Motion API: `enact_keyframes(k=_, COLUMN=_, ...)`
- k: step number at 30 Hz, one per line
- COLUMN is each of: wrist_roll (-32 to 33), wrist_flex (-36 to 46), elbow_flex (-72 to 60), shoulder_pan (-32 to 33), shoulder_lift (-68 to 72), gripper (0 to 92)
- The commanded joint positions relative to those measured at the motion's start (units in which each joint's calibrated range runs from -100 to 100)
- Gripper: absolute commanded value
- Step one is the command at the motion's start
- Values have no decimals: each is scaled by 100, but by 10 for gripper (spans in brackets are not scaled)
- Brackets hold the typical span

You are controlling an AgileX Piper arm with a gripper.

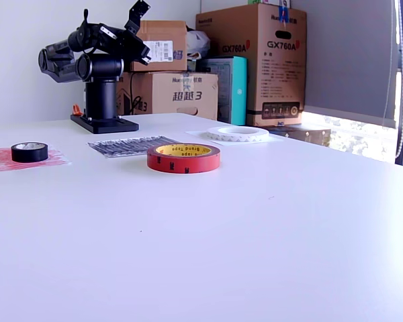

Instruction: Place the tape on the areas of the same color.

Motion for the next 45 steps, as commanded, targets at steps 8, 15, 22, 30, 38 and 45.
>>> enact_keyframes(k=8, wrist_roll=-3, wrist_flex=-33, elbow_flex=-14, shoulder_pan=26, shoulder_lift=-42, gripper=3)
enact_keyframes(k=15, wrist_roll=-3, wrist_flex=-33, elbow_flex=-14, shoulder_pan=26, shoulder_lift=-42, gripper=3)
enact_keyframes(k=22, wrist_roll=-3, wrist_flex=-33, elbow_flex=-14, shoulder_pan=26, shoulder_lift=-42, gripper=3)
enact_keyframes(k=30, wrist_roll=-44, wrist_flex=-33, elbow_flex=-14, shoulder_pan=26, shoulder_lift=-42, gripper=3)
enact_keyframes(k=38, wrist_roll=13, wrist_flex=35, elbow_flex=-796, shoulder_pan=105, shoulder_lift=575, gripper=2)
enact_keyframes(k=45, wrist_roll=21, wrist_flex=43, elbow_flex=-2686, shoulder_pan=73, shoulder_lift=2979, gripper=2)
